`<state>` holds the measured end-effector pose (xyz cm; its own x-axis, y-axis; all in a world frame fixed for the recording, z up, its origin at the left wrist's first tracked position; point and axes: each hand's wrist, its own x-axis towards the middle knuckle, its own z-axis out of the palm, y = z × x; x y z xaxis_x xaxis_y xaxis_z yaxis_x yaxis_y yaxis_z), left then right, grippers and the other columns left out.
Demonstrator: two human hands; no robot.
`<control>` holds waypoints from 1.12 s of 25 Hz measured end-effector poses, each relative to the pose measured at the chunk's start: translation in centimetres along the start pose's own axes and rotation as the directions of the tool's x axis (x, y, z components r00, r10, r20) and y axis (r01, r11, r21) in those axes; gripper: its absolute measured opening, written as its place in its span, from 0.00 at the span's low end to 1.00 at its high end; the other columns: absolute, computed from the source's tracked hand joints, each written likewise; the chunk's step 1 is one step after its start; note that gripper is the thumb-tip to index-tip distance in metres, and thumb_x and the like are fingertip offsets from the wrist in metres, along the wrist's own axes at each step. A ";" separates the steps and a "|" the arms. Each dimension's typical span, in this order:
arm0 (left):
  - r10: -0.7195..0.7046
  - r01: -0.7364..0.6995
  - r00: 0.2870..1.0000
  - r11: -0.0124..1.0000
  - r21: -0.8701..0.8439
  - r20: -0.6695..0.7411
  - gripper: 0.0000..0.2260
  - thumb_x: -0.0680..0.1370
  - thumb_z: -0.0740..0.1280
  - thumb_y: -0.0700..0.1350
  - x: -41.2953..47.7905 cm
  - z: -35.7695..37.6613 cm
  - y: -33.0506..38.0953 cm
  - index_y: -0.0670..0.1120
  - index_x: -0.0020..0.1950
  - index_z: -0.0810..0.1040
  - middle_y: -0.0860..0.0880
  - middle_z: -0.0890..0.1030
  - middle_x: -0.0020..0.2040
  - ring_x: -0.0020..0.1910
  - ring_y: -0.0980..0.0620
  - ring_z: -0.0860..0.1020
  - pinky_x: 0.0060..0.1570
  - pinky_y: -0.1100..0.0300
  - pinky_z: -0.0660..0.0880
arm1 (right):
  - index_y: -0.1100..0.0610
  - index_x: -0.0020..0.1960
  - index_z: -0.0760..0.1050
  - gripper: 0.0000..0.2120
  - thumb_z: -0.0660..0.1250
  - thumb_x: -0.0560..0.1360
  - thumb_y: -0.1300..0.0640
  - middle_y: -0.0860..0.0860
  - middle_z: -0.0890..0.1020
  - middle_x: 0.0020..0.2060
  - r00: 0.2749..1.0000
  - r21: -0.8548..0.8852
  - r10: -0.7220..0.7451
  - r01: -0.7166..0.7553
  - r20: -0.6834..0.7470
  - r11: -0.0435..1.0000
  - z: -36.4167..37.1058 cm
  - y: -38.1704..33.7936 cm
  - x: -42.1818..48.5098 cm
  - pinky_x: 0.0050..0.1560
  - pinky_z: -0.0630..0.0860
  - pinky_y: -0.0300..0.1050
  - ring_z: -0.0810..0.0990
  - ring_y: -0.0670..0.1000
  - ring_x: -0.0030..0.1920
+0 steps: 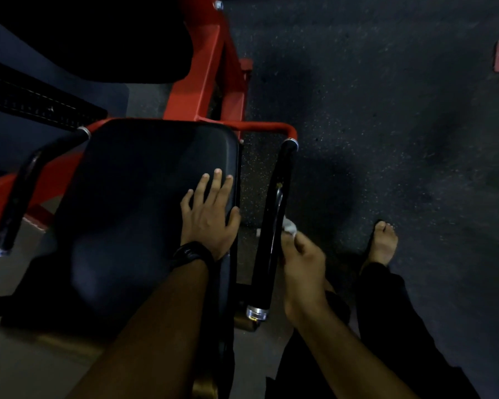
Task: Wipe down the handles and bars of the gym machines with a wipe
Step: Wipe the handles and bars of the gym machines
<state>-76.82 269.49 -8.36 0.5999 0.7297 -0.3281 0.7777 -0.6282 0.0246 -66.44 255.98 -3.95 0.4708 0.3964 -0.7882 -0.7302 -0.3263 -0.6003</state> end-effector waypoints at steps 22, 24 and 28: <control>-0.018 0.018 1.000 0.999 -0.026 -0.001 0.27 0.80 0.56 0.54 -0.2 0.0 -0.1 0.52 0.79 0.57 0.52 0.55 0.80 0.78 0.49 0.52 0.74 0.44 0.54 | 0.52 0.75 0.63 0.23 0.52 0.80 0.51 0.53 0.66 0.72 0.170 -0.006 0.416 0.930 0.893 -0.366 0.7 -10.3 10.6 0.71 0.65 0.48 0.64 0.53 0.73; -0.013 0.013 1.000 0.999 -0.038 -0.001 0.27 0.80 0.55 0.55 -0.1 -0.1 -0.2 0.52 0.79 0.57 0.52 0.54 0.80 0.78 0.49 0.52 0.74 0.44 0.53 | 0.51 0.74 0.64 0.22 0.52 0.80 0.53 0.51 0.65 0.74 0.133 0.046 0.537 0.951 0.833 -0.307 1.4 -10.7 10.4 0.73 0.63 0.49 0.63 0.52 0.74; -0.024 0.024 1.000 0.997 -0.070 0.004 0.27 0.80 0.56 0.54 -0.1 -0.2 -0.1 0.52 0.79 0.56 0.52 0.54 0.80 0.78 0.50 0.51 0.74 0.45 0.52 | 0.52 0.71 0.69 0.19 0.56 0.81 0.56 0.51 0.71 0.70 0.359 -0.130 0.441 0.874 0.822 -0.469 3.1 -13.1 14.1 0.67 0.68 0.46 0.73 0.50 0.67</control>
<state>-76.91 269.50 -8.10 0.5803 0.7436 -0.3321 0.8032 -0.5899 0.0829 -51.77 268.54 -6.76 -0.5605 0.7041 -0.4361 0.8179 0.3880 -0.4247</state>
